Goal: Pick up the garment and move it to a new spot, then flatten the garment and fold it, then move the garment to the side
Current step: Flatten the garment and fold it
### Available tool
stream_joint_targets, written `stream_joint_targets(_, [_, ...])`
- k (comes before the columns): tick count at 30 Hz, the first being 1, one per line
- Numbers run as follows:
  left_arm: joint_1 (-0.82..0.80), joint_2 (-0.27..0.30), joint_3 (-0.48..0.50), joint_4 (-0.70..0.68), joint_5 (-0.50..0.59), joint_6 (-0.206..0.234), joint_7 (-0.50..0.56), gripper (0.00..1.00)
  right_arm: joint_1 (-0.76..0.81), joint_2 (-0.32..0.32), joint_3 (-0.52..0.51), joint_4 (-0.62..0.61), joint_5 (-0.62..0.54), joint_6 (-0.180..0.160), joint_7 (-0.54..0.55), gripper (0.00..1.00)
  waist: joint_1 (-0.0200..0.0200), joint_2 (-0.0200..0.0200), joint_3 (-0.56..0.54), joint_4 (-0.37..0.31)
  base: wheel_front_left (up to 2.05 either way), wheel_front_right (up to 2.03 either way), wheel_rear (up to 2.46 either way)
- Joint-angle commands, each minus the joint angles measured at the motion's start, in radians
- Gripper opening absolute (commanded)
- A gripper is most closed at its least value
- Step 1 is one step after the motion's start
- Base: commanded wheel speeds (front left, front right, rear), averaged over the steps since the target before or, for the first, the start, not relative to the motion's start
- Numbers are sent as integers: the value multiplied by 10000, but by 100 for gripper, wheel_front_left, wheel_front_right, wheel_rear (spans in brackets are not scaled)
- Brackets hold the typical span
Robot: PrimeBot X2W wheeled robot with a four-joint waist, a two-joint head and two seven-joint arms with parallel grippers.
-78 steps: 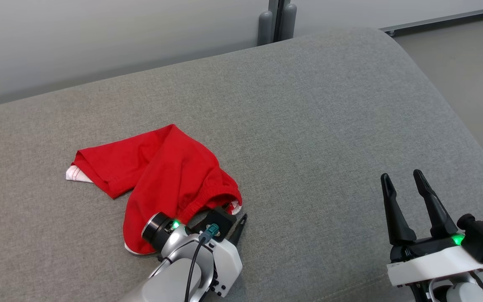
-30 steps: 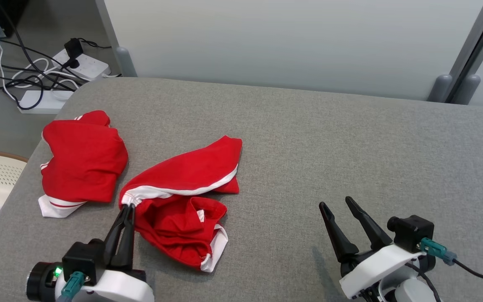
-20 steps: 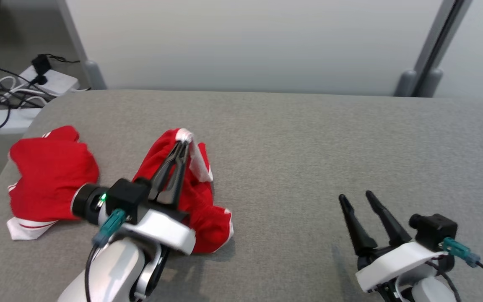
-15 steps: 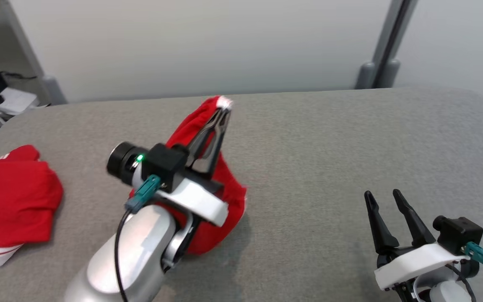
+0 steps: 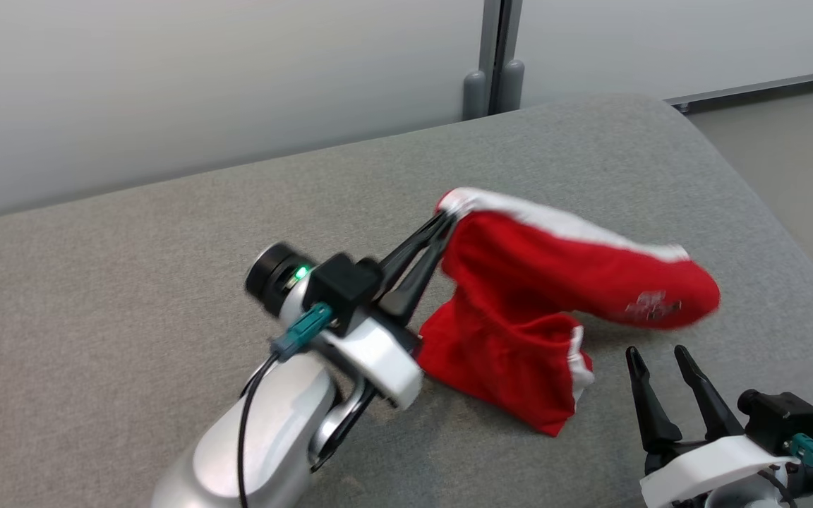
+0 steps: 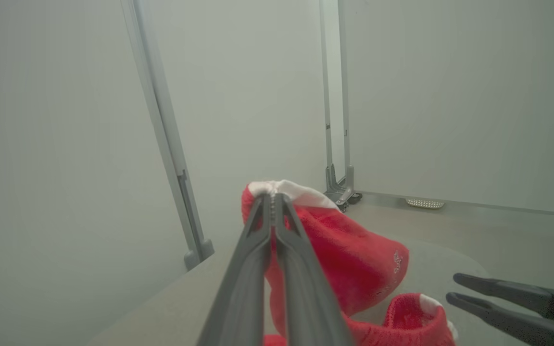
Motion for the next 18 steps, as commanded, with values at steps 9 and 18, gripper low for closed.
stream_joint_targets(9, [1646,1239,1563,-163,336,857,-48,0,458,-523,127,-726,93,16,-136,100,0,0,772,1552,0,0,0])
stream_joint_targets(18, [2665,1355,2717,-561,648,828,-50,0,548,-554,1041,-142,868,16,-136,100,0,0,947,2353,0,0,0])
